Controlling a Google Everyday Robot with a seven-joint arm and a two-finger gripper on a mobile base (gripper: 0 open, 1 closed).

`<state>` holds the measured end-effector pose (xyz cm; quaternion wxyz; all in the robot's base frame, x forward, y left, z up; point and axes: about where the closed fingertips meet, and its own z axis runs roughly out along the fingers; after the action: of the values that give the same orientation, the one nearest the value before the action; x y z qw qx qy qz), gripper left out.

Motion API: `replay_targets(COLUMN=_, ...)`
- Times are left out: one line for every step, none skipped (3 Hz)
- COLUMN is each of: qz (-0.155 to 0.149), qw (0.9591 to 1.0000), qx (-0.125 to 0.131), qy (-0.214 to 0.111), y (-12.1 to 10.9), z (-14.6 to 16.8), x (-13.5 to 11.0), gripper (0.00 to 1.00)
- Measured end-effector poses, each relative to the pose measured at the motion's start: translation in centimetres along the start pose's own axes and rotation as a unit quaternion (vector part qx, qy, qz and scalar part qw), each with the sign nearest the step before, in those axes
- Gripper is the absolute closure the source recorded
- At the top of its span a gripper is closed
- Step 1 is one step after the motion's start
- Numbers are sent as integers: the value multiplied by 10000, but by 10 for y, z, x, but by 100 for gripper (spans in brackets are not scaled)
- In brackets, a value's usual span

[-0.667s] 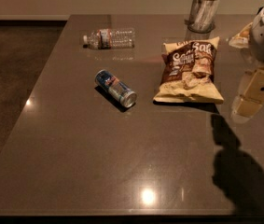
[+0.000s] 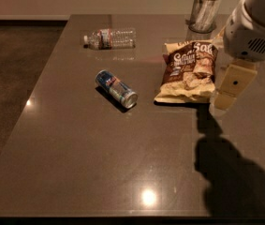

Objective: Place redbull can upright

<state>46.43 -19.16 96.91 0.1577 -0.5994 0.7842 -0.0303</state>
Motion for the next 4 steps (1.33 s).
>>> replay_targets(qz=147, qw=9994, qx=-293, qy=-112, y=-13, z=20, x=-22, gripper=0)
replay_targets(qz=417, qw=9967, qx=-686, qy=-102, y=-22, z=45, x=-49, gripper=0)
replay_targets(qz=755, qw=9927, qx=-934, qy=-58, y=-29, z=72, x=-82, gripper=0)
replay_targets(qz=1012, qw=9893, qx=-1052, qy=86, y=-33, z=102, x=-116, gripper=0)
